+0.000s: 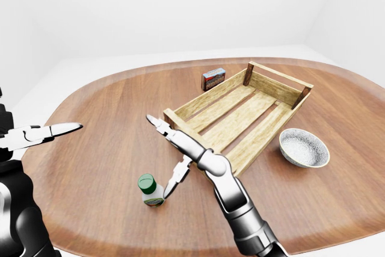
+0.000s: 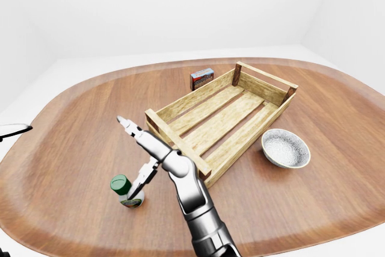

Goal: Pick up the salad dressing and put it in the tray.

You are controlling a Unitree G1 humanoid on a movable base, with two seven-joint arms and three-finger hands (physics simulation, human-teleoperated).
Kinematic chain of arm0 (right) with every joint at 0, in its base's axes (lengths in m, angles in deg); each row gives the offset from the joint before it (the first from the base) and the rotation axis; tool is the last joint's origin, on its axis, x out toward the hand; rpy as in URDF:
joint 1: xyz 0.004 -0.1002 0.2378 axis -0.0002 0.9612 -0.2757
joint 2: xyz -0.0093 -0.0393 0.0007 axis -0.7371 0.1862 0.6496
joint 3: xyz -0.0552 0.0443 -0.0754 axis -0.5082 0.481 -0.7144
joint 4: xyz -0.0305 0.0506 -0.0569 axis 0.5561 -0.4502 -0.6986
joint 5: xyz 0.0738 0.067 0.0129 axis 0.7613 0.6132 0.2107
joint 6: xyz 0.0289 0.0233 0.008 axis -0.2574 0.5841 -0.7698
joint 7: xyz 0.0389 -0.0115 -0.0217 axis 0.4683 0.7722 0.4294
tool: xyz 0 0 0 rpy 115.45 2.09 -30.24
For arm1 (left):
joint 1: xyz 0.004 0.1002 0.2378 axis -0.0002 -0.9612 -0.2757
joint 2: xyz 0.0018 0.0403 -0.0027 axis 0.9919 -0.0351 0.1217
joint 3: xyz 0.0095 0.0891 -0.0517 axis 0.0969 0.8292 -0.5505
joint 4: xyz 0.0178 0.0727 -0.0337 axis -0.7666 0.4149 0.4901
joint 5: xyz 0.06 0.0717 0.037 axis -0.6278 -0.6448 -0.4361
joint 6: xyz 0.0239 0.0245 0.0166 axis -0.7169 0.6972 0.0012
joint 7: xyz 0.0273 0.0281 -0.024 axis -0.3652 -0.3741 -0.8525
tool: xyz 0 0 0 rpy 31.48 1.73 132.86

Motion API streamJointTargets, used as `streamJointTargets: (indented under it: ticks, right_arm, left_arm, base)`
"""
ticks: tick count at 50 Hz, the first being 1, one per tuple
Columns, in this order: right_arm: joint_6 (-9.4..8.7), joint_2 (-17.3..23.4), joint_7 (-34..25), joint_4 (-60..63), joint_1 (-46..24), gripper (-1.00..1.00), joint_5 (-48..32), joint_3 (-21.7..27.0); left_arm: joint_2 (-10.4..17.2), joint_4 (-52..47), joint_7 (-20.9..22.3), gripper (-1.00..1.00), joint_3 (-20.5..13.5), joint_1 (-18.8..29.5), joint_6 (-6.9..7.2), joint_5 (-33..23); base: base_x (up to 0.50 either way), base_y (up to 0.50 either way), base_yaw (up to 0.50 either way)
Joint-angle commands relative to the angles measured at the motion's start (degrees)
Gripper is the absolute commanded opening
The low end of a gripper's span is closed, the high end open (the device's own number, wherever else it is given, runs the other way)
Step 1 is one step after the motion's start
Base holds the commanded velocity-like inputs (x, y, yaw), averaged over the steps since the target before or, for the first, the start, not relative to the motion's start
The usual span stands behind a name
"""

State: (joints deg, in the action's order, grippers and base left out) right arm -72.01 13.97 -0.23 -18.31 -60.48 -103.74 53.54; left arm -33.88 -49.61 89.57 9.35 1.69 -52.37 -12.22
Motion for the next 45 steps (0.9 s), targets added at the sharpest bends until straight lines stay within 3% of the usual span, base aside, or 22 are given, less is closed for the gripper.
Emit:
streamJointTargets:
  ticks: [1,24,40,45]
  right_arm:
    - [0.0,-1.3,-1.4,-9.9,0.3,1.0,-1.3,-0.6]
    - [0.0,-3.5,-9.0,-14.6,1.8,1.0,-4.6,-3.7]
    - [0.0,-4.4,-10.5,-23.1,-2.9,1.0,-2.2,-0.1]
    - [0.0,-4.0,-10.5,-29.2,-7.6,1.0,-2.5,2.2]
  left_arm:
    - [-0.1,0.0,0.1,1.0,0.0,0.0,0.0,0.1]
    - [-0.1,1.0,0.1,1.0,0.4,0.0,0.0,0.1]
    - [-0.5,2.0,0.6,1.0,1.0,-0.2,0.0,-0.5]
    - [-0.6,1.8,0.7,1.0,1.0,-0.3,0.0,-0.5]
  base:
    - [0.0,0.0,0.0]
    - [0.0,0.0,0.0]
    - [0.0,0.0,0.0]
    - [0.0,0.0,0.0]
